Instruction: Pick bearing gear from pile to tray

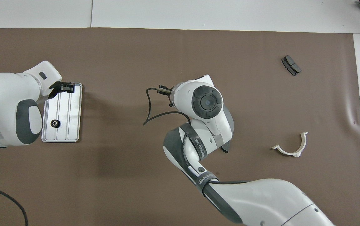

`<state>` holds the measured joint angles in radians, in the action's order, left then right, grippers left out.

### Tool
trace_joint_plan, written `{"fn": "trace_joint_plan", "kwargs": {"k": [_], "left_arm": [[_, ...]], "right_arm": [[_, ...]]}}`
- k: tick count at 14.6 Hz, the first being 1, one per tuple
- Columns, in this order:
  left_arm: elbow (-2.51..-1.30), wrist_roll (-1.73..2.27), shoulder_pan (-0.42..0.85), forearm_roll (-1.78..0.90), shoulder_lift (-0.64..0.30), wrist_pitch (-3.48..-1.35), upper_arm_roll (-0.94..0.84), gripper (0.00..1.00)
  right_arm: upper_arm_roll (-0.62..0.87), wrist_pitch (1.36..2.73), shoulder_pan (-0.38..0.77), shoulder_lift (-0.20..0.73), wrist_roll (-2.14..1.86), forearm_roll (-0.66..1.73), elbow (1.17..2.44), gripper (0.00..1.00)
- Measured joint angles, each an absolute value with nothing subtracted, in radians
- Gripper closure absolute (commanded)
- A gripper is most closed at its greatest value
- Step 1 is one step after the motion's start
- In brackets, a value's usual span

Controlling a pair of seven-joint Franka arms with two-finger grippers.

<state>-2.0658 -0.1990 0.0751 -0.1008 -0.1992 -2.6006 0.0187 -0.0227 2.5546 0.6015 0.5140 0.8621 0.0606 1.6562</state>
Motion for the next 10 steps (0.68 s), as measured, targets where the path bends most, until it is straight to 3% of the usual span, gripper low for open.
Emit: {"fn": "trace_joint_plan", "kwargs": {"k": [3,4,5,10], "left_arm": [[-2.103,-0.199,0.053,-0.101,-0.199,-2.645,0.018,1.0],[-2.121,-0.199,0.043,-0.101,-0.199,-2.671,0.018,1.0],[-2.136,-0.199,0.034,-0.101,-0.199,-2.689,0.018,1.0],[-2.166,-0.199,-0.008,-0.101,-0.225,-2.727,0.018,1.0]], "right_arm": [[-0.023,2.612,0.633,0.57,0.922,0.009,1.649,0.76],[-0.023,2.634,0.643,0.586,0.939,0.003,1.648,0.48],[-0.023,2.645,0.649,0.594,0.947,0.0,1.647,0.0],[-0.042,2.647,0.645,0.597,0.949,-0.053,1.642,0.0]]}}
